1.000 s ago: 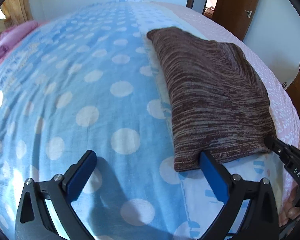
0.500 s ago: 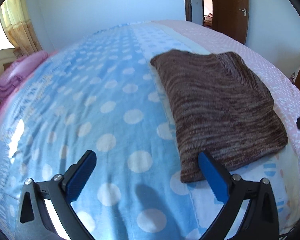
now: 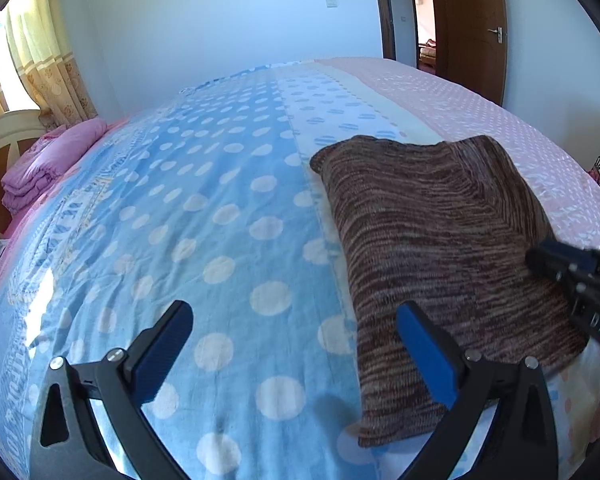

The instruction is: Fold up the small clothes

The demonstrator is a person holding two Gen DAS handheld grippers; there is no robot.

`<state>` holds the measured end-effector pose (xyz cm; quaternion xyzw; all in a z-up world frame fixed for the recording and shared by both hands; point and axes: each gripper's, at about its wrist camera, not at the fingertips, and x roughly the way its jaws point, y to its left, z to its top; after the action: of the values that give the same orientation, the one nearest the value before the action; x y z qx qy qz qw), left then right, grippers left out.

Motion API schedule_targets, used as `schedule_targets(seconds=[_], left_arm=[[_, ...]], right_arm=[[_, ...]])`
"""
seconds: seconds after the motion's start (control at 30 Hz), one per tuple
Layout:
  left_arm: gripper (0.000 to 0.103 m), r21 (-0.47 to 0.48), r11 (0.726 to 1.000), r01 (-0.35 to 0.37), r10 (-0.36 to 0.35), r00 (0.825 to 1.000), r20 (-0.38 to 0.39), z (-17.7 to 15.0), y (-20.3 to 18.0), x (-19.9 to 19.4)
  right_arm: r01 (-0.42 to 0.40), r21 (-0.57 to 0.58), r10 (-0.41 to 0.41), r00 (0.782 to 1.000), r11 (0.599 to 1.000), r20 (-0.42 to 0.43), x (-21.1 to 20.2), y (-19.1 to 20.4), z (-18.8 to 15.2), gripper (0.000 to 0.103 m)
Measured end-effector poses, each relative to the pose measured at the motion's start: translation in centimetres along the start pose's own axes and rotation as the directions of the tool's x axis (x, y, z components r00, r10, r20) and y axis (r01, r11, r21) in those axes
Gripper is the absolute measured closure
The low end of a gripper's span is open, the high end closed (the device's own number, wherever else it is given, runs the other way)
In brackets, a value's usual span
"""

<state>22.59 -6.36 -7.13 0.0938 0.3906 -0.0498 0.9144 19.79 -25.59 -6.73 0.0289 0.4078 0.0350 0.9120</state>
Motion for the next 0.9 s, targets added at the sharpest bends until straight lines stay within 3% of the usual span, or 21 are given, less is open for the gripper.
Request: schedule_targets(seconds=[0.2,0.3,0.4,0.5,0.73,0.8,0.9], left_arm=[[0.0,-0.001,1.0,0.006,-0.006,1.0,-0.007,1.0,-0.4,1.3],[0.0,-0.01,0.999,0.051,-0.051,0.999,0.0,1.8,-0.1,1.5],[0.0,-0.097,0.984,0.152,-0.154,0.988,-0.011,3.3,1.1,2.2],[0.0,-0.221,0.942,0.251,-0.266,0.963,-0.042,4.9,2.0,4.4],[0.0,-0.397,0.862,0.314,-0.394,0.909,-0.137,6.2,1.5,10.4],[0.0,-0.376,0.877,0.299,-0.371,0.919,-0.133,6.4,0.9,10.7],[0.0,-0.294,0.92,0.259,-0.312,0.939,-0.147,6.5,-0.5,11.0]], right_arm=[[-0.02,-0.03,0.02,1.0,0.999,-0.017,-0.9,-0.1,-0.3,0.077],[-0.062,0.055,0.055,0.993,0.997,0.107,-3.6,-2.1,1.0,0.073],[-0.123,0.187,0.088,0.979,0.975,0.186,-4.7,-5.4,2.6,0.026],[-0.16,0.239,0.122,0.979,0.958,0.164,-3.0,-7.1,4.1,0.026],[-0.132,0.278,0.124,0.991,0.951,0.044,3.9,-8.0,5.9,0.026],[-0.113,0.27,0.114,0.993,0.956,0.012,5.8,-7.8,6.2,0.026],[-0.079,0.248,0.086,0.996,0.965,-0.018,7.5,-7.7,6.1,0.026]])
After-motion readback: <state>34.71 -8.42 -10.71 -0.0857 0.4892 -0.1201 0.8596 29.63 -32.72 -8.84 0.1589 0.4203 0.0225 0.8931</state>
